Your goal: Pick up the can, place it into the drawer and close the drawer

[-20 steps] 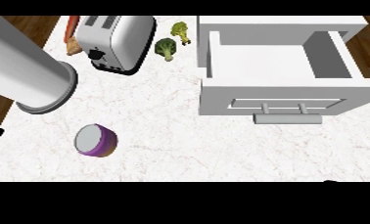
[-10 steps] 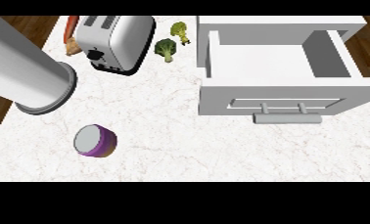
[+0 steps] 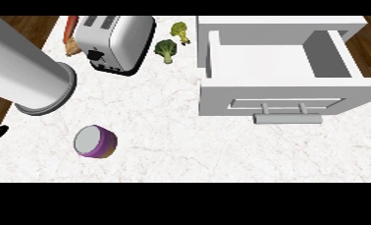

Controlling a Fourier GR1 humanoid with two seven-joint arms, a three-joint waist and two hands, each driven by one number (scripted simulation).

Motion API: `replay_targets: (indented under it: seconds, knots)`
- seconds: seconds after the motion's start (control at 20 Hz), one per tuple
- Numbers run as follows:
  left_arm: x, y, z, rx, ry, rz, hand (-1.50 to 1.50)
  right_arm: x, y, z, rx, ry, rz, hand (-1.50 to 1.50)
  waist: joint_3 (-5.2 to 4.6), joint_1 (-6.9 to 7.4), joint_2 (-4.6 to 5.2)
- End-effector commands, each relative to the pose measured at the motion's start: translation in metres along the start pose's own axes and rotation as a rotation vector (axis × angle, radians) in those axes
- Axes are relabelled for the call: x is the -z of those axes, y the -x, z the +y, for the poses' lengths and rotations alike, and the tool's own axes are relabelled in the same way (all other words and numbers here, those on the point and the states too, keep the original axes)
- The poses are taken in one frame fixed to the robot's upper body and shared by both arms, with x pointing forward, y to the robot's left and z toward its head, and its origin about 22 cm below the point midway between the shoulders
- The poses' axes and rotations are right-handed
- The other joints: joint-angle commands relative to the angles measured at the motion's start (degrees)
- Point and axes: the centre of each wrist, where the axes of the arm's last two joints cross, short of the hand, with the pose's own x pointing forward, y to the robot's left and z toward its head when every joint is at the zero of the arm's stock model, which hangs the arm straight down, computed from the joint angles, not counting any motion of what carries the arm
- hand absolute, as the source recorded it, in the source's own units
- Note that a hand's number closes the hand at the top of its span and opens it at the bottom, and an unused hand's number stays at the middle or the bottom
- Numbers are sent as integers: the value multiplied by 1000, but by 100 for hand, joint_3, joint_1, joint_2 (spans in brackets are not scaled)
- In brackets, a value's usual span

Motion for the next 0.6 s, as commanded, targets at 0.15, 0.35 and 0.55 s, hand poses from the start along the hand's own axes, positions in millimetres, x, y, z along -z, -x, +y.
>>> replay_targets:
  seconds: [0.15, 0.35, 0.55]
  knots:
    - [28, 22, -11, -33, -5, 30, -150, -24, -1, -8, 16, -4, -11, -150, -1, -16, 0]
    - [44, 51, -18, -33, -22, 52, -150, -20, -20, -8, 11, -15, -8, -150, -3, -25, 3]
    - [57, 67, -30, 1, -36, 66, -150, -28, -14, -28, -2, -3, -14, -150, -1, -40, 0]
